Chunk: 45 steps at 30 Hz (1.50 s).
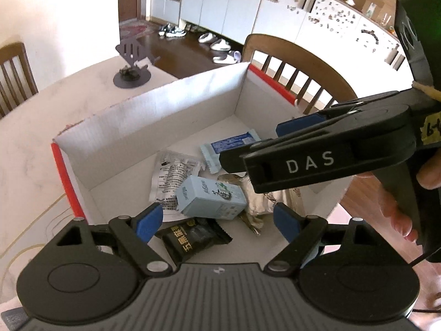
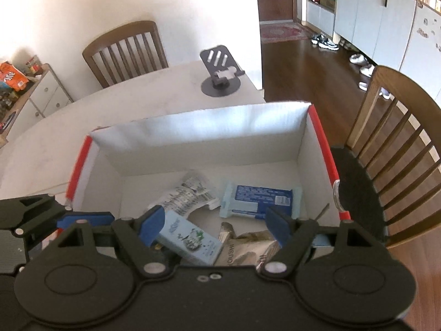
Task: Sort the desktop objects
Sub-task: 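Raise both tools away from the box, then move both tools back from the box to the items on the table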
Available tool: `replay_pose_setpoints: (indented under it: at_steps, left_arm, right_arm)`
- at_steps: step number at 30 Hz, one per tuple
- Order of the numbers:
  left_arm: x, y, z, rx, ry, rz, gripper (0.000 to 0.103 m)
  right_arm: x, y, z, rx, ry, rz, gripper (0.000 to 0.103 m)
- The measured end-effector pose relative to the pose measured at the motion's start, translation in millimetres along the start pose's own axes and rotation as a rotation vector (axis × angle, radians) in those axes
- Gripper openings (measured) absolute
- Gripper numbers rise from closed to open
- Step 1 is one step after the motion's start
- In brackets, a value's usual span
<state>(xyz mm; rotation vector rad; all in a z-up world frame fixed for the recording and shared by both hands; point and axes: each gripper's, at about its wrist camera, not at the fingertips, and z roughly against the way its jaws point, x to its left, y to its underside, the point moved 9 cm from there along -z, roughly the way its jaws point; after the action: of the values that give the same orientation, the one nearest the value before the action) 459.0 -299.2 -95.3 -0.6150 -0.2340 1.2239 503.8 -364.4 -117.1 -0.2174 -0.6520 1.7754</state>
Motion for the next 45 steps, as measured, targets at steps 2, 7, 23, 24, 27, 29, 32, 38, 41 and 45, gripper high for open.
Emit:
replay_pose_setpoints:
  at_steps: [2, 7, 23, 24, 27, 29, 32, 38, 41, 45]
  left_arm:
    - [-2, 1, 7, -0.014, 0.006, 0.005, 0.1]
    - [-5, 6, 24, -0.042, 0.012, 0.002, 0.101]
    - [-5, 33, 77, -0.112, 0.029, -0.007, 0.101]
    - [-5, 35, 80, -0.115, 0.028, -0.007, 0.101]
    - [-3, 41, 90, -0.129, 0.023, -0.008, 0.101]
    - [-1, 47, 97, -0.138, 0.019, -0.008, 0.101]
    - [4, 55, 107, -0.151, 0.02, -0.001, 0.101]
    - [15, 76, 127, -0.161, 0.025, 0.016, 0.101]
    - [21, 86, 138, -0.169, 0.025, 0.022, 0.101]
    - [33, 98, 155, -0.184, 0.017, 0.036, 0.101]
  right_arm:
    - [4, 1, 9, -0.014, -0.012, 0.005, 0.08]
    - [9, 7, 29, -0.047, -0.012, 0.011, 0.08]
    - [39, 29, 77, -0.114, -0.033, 0.012, 0.081]
    - [42, 31, 79, -0.117, -0.033, 0.012, 0.081]
    - [51, 35, 86, -0.13, -0.034, 0.013, 0.081]
    - [57, 38, 89, -0.136, -0.032, 0.013, 0.081]
    - [66, 43, 95, -0.143, -0.028, 0.017, 0.081]
    - [88, 54, 106, -0.18, -0.029, 0.029, 0.081]
    - [98, 60, 109, -0.195, -0.026, 0.035, 0.081]
    - [114, 67, 113, -0.225, -0.028, 0.043, 0.081]
